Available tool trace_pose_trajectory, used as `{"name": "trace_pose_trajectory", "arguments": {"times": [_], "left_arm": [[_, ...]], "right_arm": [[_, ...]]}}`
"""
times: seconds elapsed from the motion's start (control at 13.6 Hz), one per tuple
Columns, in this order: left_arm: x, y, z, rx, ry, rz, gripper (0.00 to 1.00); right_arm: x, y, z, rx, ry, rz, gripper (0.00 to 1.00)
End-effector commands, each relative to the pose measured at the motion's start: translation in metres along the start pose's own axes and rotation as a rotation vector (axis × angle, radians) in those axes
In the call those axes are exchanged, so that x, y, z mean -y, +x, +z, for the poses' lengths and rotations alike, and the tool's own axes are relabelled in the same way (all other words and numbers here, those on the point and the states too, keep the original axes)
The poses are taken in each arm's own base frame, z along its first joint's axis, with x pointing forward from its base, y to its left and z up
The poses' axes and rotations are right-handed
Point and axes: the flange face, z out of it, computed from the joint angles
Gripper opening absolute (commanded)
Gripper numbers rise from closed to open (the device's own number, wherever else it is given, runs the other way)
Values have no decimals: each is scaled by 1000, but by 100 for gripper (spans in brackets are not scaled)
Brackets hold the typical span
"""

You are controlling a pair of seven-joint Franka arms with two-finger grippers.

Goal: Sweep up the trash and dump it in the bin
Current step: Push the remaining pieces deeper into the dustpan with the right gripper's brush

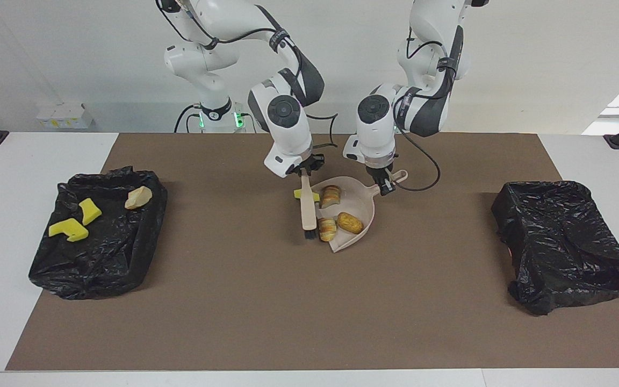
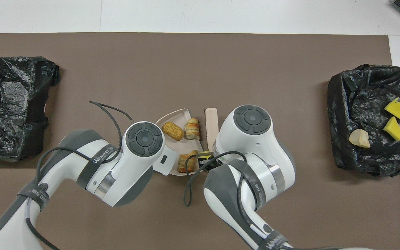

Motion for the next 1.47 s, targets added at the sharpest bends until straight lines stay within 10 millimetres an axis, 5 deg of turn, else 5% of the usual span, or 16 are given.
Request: {"name": "trace_pose_trajectory", "arguments": {"times": [0.0,0.22,0.59,0.88,1.1,1.4], "left_arm": [[1,-4,-7,8,3,51,0],[-8,-6,-8,44,-10,124,0],[-16,-6,-4,54,-17,137,0],[-18,-6,-3,49,-12,138,0],[-17,-7,-4,45,-11,134,0],[-17,-5,-4,39,-6,136,0]], "right_arm": [[-23,-12,-34,22,18,37,0],[-46,-23,-36,56,-13,64,0],[-59,-49,19,55,-31,96,0],[-28,-51,57,59,-14,82,0],[19,-56,84,14,39,29,0],[58,-51,73,6,151,85,0]]}}
